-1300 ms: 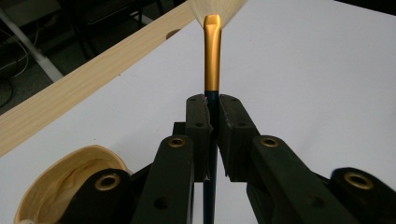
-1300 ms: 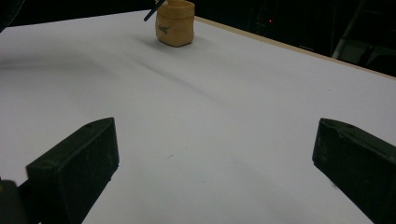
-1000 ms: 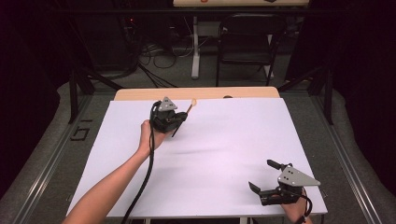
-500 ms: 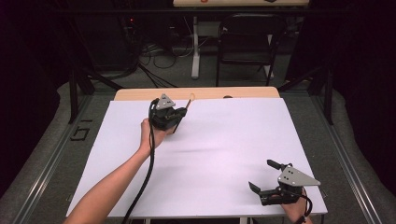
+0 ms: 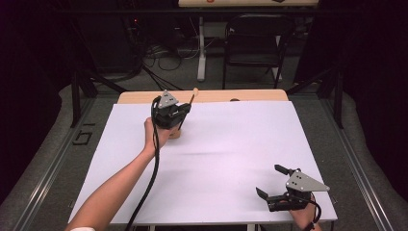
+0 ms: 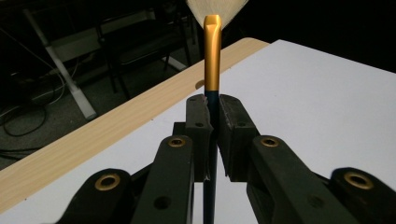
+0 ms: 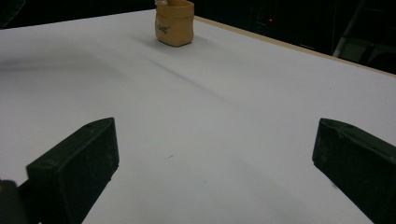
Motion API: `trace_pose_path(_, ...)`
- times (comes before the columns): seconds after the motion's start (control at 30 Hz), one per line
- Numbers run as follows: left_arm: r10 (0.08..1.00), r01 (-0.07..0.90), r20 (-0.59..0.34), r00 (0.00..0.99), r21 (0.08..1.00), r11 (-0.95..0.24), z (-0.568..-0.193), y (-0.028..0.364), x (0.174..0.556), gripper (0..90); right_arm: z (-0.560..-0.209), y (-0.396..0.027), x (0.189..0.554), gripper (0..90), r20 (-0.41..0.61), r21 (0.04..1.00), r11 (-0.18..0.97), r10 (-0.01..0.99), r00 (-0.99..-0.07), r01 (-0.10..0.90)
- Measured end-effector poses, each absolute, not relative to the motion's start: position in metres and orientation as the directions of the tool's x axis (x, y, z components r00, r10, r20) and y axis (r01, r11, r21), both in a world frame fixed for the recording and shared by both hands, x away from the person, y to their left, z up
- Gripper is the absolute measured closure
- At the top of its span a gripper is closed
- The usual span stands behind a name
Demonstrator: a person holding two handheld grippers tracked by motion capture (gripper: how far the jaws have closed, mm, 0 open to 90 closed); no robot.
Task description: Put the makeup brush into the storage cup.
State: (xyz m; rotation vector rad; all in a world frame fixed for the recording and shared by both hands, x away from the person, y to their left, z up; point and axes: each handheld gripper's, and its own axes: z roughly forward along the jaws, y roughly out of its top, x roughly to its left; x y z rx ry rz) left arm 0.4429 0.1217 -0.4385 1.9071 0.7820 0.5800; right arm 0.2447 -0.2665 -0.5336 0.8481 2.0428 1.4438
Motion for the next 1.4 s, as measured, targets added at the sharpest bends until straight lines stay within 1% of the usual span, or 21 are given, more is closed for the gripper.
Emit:
trace_pose_path(0.13, 0.748, 0.267, 0.068, 0.660, 0.910, -0.318, -0.439, 0.126, 0.447, 83.3, -0.534, -0.266, 0.245, 0.0, -0.041, 0.947, 0.247, 0.728, -0.684, 0.207)
trace_pose_path(0.27, 0.766, 0.270, 0.049, 0.640, 0.920, -0.285, -0.441, 0.130, 0.450, 83.3, -0.533, -0.266, 0.244, 0.0, -0.046, 0.946, 0.252, 0.726, -0.686, 0.203)
trace_pose_path(0.67, 0.802, 0.266, 0.034, 0.596, 0.934, -0.237, -0.440, 0.137, 0.456, 83.2, -0.533, -0.267, 0.244, 0.0, -0.043, 0.946, 0.250, 0.728, -0.684, 0.206)
trace_pose_path(1.4, 0.835, 0.248, 0.043, 0.549, 0.946, -0.211, -0.441, 0.138, 0.466, 83.2, -0.532, -0.268, 0.243, 0.0, -0.044, 0.946, 0.250, 0.728, -0.684, 0.205)
